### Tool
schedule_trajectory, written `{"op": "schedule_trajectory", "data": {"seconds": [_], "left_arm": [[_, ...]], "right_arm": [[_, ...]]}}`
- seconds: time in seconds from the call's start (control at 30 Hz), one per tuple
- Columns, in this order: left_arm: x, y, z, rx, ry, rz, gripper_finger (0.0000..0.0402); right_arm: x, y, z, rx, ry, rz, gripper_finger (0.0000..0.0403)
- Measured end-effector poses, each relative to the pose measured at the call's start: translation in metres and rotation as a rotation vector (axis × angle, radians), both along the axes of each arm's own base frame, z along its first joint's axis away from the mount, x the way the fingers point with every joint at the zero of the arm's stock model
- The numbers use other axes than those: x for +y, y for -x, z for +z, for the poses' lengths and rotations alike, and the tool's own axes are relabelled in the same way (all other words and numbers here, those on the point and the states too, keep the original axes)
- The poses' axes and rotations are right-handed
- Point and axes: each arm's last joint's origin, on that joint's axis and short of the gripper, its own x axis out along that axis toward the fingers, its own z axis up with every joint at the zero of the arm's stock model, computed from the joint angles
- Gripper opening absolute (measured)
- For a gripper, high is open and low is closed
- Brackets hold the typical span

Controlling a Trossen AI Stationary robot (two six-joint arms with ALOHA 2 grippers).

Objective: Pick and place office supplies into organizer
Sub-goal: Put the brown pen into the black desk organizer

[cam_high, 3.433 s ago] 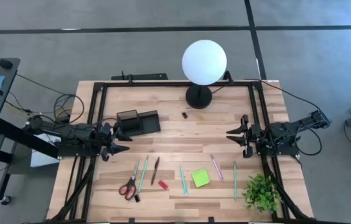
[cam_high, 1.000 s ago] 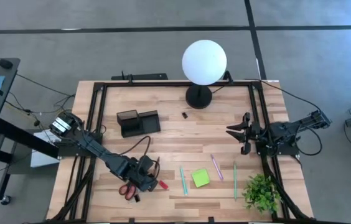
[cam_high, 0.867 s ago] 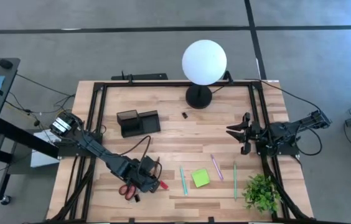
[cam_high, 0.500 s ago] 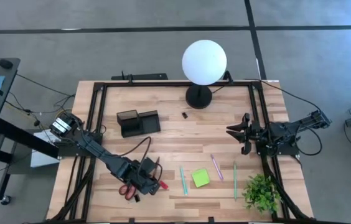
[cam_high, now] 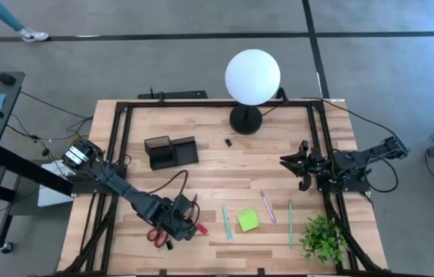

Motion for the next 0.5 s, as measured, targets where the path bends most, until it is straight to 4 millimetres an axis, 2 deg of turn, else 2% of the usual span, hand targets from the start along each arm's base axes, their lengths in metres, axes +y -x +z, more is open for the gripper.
{"op": "schedule_trajectory", "data": {"seconds": [0.27,0.5], "left_arm": [[-0.006,-0.006,-0.018,0.008,-0.017,-0.025,0.0213],[-0.005,-0.004,-0.021,0.038,-0.028,-0.015,0.0213]], "right_arm": [[0.0,0.0,0.0,0.002,0.001,0.001,0.0081],[0.0,0.0,0.0,0.006,0.002,0.001,0.0081]]}}
